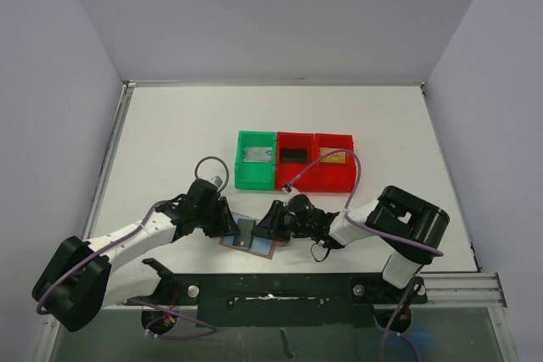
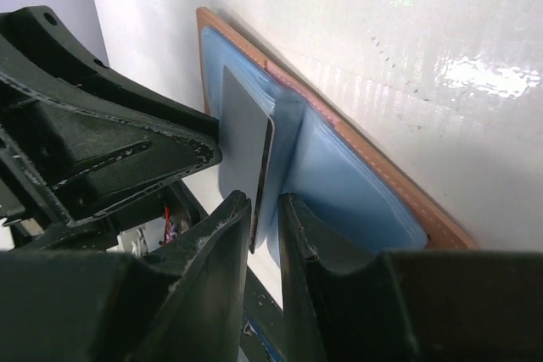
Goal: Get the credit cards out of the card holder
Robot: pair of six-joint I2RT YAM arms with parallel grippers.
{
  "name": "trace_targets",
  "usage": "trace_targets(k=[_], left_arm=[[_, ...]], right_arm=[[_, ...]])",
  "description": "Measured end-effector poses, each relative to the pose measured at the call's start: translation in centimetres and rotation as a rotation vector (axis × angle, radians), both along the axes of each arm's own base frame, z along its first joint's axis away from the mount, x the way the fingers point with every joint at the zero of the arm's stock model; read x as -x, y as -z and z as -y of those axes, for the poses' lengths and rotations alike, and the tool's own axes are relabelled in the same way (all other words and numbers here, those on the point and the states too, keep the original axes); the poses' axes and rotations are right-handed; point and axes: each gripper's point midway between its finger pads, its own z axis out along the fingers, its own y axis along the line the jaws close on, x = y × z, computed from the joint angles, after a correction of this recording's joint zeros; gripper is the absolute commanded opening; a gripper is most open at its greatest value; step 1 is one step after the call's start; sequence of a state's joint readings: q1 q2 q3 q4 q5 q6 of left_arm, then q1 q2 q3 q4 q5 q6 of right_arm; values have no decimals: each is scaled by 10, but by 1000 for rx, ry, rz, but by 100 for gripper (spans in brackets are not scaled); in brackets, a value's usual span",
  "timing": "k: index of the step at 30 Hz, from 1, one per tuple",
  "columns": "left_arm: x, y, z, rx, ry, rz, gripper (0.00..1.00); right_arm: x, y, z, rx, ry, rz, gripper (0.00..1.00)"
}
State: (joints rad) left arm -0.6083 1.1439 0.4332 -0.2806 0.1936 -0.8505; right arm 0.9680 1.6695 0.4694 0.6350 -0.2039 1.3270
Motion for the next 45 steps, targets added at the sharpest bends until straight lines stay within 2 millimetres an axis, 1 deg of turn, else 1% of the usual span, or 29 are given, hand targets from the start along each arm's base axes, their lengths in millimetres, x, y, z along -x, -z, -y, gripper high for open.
trace_targets(k=[2,5,8,12,15,20,26,33,37,45], left_arm=[[0,0,0,0,0,0,25],[0,0,0,0,0,0,25],[0,0,0,0,0,0,25],[0,0,0,0,0,0,25],[0,0,0,-1,1,0,25],[0,0,0,-3,0,1,24],[0,0,0,-3,0,2,24],[0,0,-1,-3,0,2,24],[0,0,0,-3,0,2,24],[0,0,-1,-3,-1,2,25]], right_arm=[[0,3,0,3,2,-8,22],[1,6,-1,0,3,-23,19],[1,4,-3,-11,-1,-22,14],[1,-1,-7,-39,-11,-10,5],[1,-1,-7,-44,-13,-11,2],[1,-2,-7,-51,-12,-9,1],[6,5,2,-32,-10,-23,2],[7,-4,8,-48,-12,-10,2],[7,-4,14,-43,-3,-15,2],[8,-7,19,-43,3,-15,2]])
